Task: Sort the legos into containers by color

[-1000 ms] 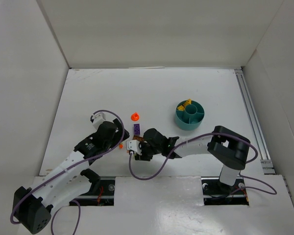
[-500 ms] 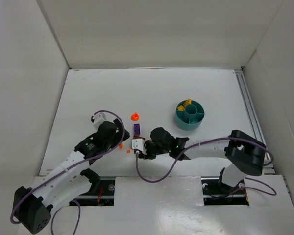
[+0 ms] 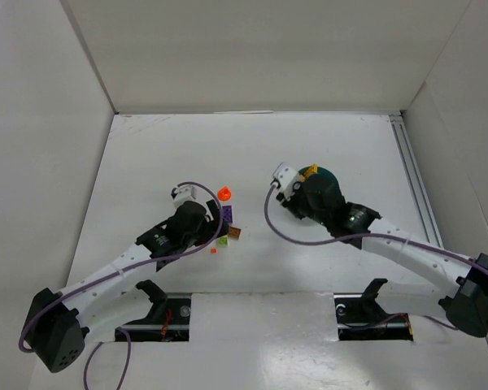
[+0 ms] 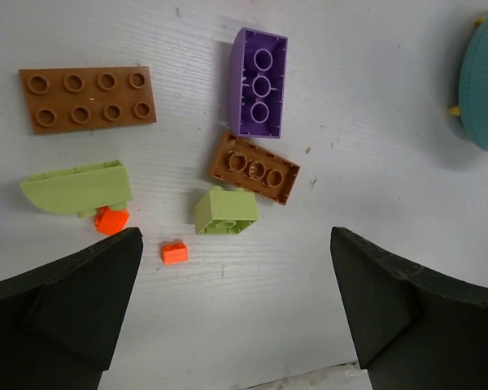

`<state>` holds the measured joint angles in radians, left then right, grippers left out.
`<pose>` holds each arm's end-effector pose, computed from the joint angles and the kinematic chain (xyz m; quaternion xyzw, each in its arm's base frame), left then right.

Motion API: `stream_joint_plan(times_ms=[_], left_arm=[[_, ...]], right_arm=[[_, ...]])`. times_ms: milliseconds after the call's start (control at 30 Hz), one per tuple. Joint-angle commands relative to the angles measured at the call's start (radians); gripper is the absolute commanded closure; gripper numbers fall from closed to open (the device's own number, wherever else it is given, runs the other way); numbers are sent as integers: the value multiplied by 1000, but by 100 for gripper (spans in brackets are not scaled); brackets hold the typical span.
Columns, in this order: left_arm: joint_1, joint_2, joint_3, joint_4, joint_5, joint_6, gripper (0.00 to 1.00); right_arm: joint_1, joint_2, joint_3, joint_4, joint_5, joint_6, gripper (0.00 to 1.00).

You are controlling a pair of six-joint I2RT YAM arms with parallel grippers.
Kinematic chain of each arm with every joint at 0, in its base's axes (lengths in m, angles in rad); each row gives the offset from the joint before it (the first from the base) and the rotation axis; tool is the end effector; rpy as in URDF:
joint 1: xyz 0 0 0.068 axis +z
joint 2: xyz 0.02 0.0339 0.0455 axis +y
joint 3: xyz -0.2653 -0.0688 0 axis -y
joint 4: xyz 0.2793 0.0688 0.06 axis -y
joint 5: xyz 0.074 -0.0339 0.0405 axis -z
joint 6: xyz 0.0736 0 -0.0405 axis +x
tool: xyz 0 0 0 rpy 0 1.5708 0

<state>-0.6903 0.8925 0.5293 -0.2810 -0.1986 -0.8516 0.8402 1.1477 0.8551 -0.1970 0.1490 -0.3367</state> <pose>0.2042 -0.1498 0.1892 -0.1159 0.8837 -0.2463 0.3808 0.2252 0.2350 0.2633 -0.4427 0.7325 0.0660 0.5129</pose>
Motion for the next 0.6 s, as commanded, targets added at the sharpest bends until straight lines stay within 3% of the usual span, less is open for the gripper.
stream_joint_plan(times_ms=[0,233,567], left_arm=[[-12,22,1,68,18,66,0],[-21,40,1,86,37,100,0],[-31,103,12,86,28,109,0]], right_arm=[[-149,-34,42,-153,52,82,88],[-475,-49,91,-190,-52,85,87],[-586,110,203,-160,-126,65,84]])
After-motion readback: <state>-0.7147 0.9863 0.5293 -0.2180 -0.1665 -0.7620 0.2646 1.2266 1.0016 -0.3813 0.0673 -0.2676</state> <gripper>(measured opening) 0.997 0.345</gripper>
